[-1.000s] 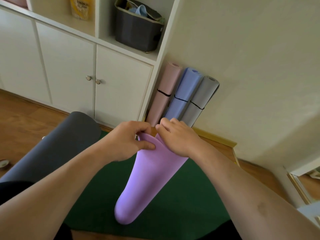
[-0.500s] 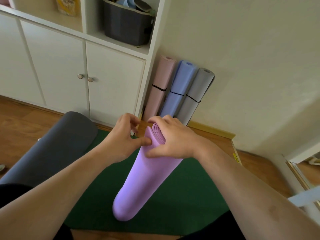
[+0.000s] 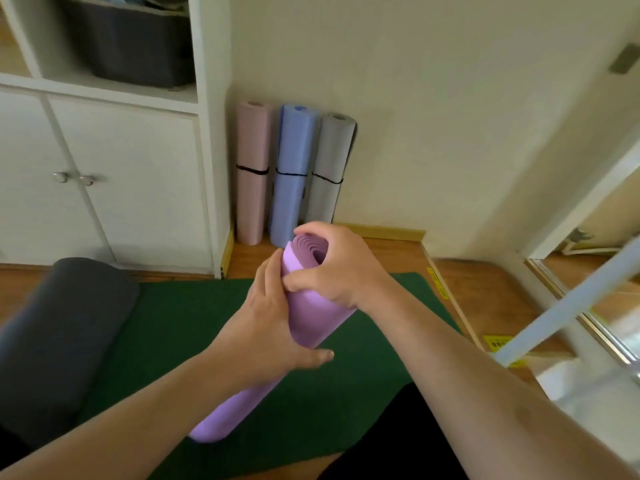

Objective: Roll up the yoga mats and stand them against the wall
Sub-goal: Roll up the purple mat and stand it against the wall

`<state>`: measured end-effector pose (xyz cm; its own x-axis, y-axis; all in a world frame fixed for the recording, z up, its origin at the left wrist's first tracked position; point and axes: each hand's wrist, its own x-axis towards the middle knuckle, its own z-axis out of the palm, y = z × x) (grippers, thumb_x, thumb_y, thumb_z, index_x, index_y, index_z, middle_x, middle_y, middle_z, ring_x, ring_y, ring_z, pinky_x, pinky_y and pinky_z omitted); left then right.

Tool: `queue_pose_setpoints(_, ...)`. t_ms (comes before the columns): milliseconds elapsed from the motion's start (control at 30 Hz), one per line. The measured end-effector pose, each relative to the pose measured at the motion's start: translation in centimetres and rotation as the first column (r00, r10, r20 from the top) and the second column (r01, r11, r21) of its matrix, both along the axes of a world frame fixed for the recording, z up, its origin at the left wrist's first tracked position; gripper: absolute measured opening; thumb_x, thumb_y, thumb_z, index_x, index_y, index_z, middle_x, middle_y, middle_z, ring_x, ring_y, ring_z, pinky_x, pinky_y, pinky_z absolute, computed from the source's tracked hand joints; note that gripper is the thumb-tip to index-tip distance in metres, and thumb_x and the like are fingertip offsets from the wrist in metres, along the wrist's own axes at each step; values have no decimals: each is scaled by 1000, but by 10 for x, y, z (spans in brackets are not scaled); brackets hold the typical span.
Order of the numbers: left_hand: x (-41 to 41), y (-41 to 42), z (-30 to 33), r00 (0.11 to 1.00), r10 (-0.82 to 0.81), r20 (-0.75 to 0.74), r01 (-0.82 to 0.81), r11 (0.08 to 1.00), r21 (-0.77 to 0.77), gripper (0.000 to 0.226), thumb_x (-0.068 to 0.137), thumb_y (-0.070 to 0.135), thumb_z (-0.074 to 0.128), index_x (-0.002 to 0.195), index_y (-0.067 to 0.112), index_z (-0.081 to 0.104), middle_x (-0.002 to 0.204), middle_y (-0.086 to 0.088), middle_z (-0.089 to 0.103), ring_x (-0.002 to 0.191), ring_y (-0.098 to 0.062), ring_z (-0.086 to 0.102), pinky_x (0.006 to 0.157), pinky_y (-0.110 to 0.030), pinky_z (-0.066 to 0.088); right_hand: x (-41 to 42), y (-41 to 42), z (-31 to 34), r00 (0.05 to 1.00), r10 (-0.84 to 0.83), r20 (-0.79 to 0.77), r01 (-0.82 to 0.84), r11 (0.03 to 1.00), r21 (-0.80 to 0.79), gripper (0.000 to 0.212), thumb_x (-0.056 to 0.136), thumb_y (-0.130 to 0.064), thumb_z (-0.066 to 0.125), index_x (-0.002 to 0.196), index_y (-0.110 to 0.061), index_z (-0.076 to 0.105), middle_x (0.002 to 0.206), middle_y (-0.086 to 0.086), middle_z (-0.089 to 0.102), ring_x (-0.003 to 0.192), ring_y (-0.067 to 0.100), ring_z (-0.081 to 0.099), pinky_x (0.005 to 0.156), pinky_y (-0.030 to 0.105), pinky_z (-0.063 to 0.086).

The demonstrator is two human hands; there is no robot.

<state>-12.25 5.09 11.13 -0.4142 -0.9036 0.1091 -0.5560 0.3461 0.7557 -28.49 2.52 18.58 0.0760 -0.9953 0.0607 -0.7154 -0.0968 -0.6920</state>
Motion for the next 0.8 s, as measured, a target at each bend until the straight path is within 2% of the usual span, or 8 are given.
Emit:
queue_pose_setpoints(67,-29,-4,7,997,74,-12,-75,994,-75,148,48,60,99,158,39,2,148,22,27,131,-3,38,110,-26,45,-21,2,0,994,-59,97,59,998,3,71,63,-38,95,129,-34,67,116,-18,67,105,7,64,91,33,56)
queue_pose_setpoints(133,-55,-12,14,995,98,17,-94,980,-174,143,45,57,100,157,34,15,148,16,40,128,-9,47,107,-36,52,-49,3,2,968,-125,219,122,992,29,65,63,-37,95,123,-35,70,114,-16,69,103,10,66,91,38,58)
queue_pose_setpoints(300,-128,-31,25,966,-49,255,114,962,-247,125,51,57,98,151,29,28,132,11,51,109,-15,56,88,-34,57,-133,16,-13,871,-264,415,239,965,112,49,69,-37,95,113,-30,74,111,-7,73,101,19,70,92,43,58)
queue_pose_setpoints(433,-199,-33,-5,903,-193,384,282,940,-191,120,53,63,94,149,32,30,123,15,51,102,-13,57,80,-31,55,-209,37,-65,789,-360,498,275,932,238,54,70,-50,85,116,-24,74,113,-2,76,101,22,74,90,41,58)
queue_pose_setpoints(533,-253,-26,-56,826,-332,455,413,906,-89,109,51,63,92,141,34,37,121,15,58,99,-12,62,77,-37,59,-267,69,-130,707,-451,545,245,879,409,53,90,-50,75,128,-14,69,113,0,73,98,21,69,84,38,50)
queue_pose_setpoints(600,-287,-16,-93,746,-408,526,486,874,-11,101,52,61,90,135,33,40,117,13,60,92,-12,63,67,-31,55,-302,97,-181,616,-569,545,310,811,496,48,99,-48,65,127,-8,68,106,1,69,97,25,63,89,41,49)
queue_pose_setpoints(700,-329,-5,-142,648,-501,574,535,835,124,99,54,56,90,134,31,38,116,10,58,90,-15,62,61,-31,49,-348,151,-255,412,-789,456,466,612,639,19,105,-32,64,116,-17,68,113,2,74,114,28,70,111,51,52)
queue_pose_setpoints(800,-357,9,-178,586,-583,562,591,783,196,106,48,68,87,135,33,38,117,11,60,93,-18,65,71,-41,60,-374,221,-329,254,-930,265,552,364,750,19,104,-13,62,121,-6,64,119,19,71,109,35,71,102,49,59)
